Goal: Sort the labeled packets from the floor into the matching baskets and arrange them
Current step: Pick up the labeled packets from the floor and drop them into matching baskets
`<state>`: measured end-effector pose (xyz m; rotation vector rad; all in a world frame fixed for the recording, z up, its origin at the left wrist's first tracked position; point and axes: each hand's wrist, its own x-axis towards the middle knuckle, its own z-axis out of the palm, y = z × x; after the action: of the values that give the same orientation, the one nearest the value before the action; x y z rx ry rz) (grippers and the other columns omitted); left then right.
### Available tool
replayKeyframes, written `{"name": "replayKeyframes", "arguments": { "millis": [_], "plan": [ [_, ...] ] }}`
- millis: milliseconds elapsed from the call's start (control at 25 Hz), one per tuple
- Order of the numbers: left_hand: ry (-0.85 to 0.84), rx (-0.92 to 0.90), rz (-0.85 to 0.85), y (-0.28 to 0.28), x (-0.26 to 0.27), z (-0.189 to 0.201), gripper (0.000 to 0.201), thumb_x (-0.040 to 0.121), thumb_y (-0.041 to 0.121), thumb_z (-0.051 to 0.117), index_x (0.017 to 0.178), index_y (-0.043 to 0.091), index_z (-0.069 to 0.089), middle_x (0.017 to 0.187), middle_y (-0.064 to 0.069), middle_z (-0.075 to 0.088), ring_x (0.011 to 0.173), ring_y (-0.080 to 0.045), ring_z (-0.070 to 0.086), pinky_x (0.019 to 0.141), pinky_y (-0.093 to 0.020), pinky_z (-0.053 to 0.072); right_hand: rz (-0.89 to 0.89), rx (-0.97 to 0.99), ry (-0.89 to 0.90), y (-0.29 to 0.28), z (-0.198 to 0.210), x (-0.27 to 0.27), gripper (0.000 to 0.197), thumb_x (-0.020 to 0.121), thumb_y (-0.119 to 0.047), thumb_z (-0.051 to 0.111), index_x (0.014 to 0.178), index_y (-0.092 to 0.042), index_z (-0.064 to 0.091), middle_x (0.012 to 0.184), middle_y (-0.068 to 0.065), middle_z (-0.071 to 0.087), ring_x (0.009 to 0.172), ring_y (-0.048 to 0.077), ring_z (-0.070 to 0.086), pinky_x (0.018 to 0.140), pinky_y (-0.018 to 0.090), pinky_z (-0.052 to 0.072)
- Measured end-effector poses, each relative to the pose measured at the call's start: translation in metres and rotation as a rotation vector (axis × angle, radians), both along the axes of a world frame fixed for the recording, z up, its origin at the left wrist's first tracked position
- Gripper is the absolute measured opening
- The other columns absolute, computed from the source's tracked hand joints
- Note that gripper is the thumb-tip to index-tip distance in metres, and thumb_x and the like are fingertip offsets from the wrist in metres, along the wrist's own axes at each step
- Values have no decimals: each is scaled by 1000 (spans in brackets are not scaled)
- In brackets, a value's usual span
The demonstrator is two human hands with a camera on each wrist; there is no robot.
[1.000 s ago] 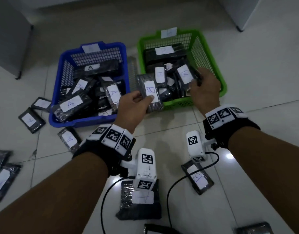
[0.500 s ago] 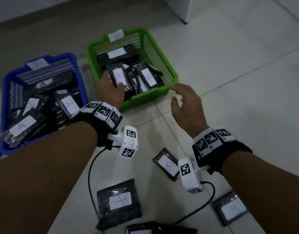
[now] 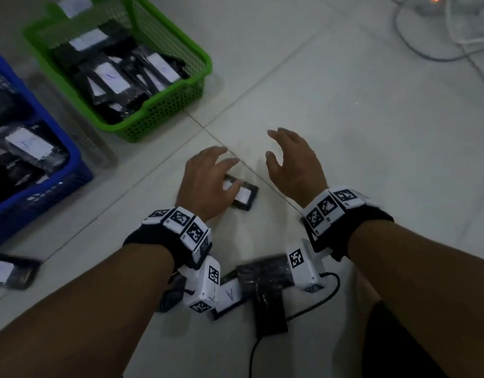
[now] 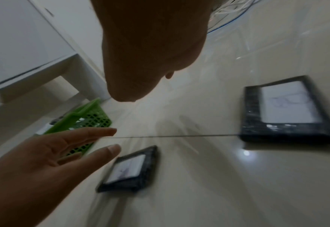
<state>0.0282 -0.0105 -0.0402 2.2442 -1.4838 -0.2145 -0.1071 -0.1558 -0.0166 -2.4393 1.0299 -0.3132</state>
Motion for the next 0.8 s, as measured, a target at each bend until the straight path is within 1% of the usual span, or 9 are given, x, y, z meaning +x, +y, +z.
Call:
{"name": "replayKeyframes", "arguments": {
  "millis": [160, 280, 320, 400, 480, 520, 600, 720, 800],
  "plan": [
    [44, 209, -87, 2, -30, -20, 52, 84, 42, 61, 130, 19, 59, 140, -9, 51, 134, -28, 41, 109, -52, 31, -250, -40, 293, 19, -20, -70, 55, 96, -36, 48, 146, -15, 39, 155, 11, 33, 145, 28, 25, 116, 48, 25],
    [-9, 224, -89, 4, -35, -28, 51, 87, 43, 58, 131, 18, 56, 133, -8, 54, 129, -29, 44, 102, -50, 39, -349, 122, 484, 34, -39, -94, 69, 92, -49, 47, 149, -18, 25, 159, 13, 17, 148, 32, 12, 118, 52, 19],
    [0, 195, -79, 7, -33, -28, 52, 85, 44, 59, 130, 17, 58, 130, -8, 56, 126, -30, 47, 100, -49, 41, -357, 152, 462, 38, -44, -96, 70, 88, -50, 48, 147, -19, 29, 157, 15, 21, 146, 33, 16, 117, 52, 20],
    [18, 157, -53, 13, -31, -26, 57, 82, 46, 58, 131, 18, 59, 128, -9, 58, 122, -31, 50, 97, -49, 43, -296, 175, 269, 46, -49, -99, 64, 80, -48, 52, 136, -19, 42, 149, 14, 33, 140, 35, 25, 116, 52, 25],
    [17, 147, -44, 20, -29, -25, 61, 76, 46, 54, 131, 18, 60, 124, -9, 60, 116, -33, 53, 93, -48, 43, -185, 186, 130, 54, -54, -106, 65, 82, -40, 62, 141, -22, 42, 155, 8, 30, 146, 29, 19, 121, 46, 15],
    [21, 145, -42, 22, -28, -24, 63, 74, 44, 53, 130, 17, 60, 121, -10, 60, 113, -33, 53, 91, -48, 43, -172, 177, 115, 58, -54, -111, 71, 84, -39, 65, 146, -21, 37, 159, 6, 24, 148, 25, 15, 120, 42, 12],
    [42, 148, -14, 27, -27, -23, 63, 72, 41, 56, 129, 15, 60, 114, -10, 59, 107, -34, 53, 87, -46, 42, -301, 104, 146, 63, -53, -119, 79, 81, -47, 68, 146, -16, 37, 157, 6, 28, 146, 24, 22, 116, 42, 21],
    [118, 172, 57, 31, -27, -22, 55, 71, 38, 72, 120, 16, 61, 108, -8, 55, 103, -30, 51, 84, -43, 42, -474, 69, 249, 66, -49, -120, 67, 75, -57, 68, 127, -17, 52, 141, 3, 42, 131, 25, 39, 104, 44, 34],
    [236, 161, 106, 32, -28, -20, 50, 68, 34, 79, 111, 17, 60, 105, -5, 54, 96, -25, 54, 81, -37, 44, -482, 98, 223, 66, -49, -116, 63, 75, -52, 71, 126, -20, 55, 136, 0, 47, 126, 23, 43, 102, 43, 36]
  ]
}}
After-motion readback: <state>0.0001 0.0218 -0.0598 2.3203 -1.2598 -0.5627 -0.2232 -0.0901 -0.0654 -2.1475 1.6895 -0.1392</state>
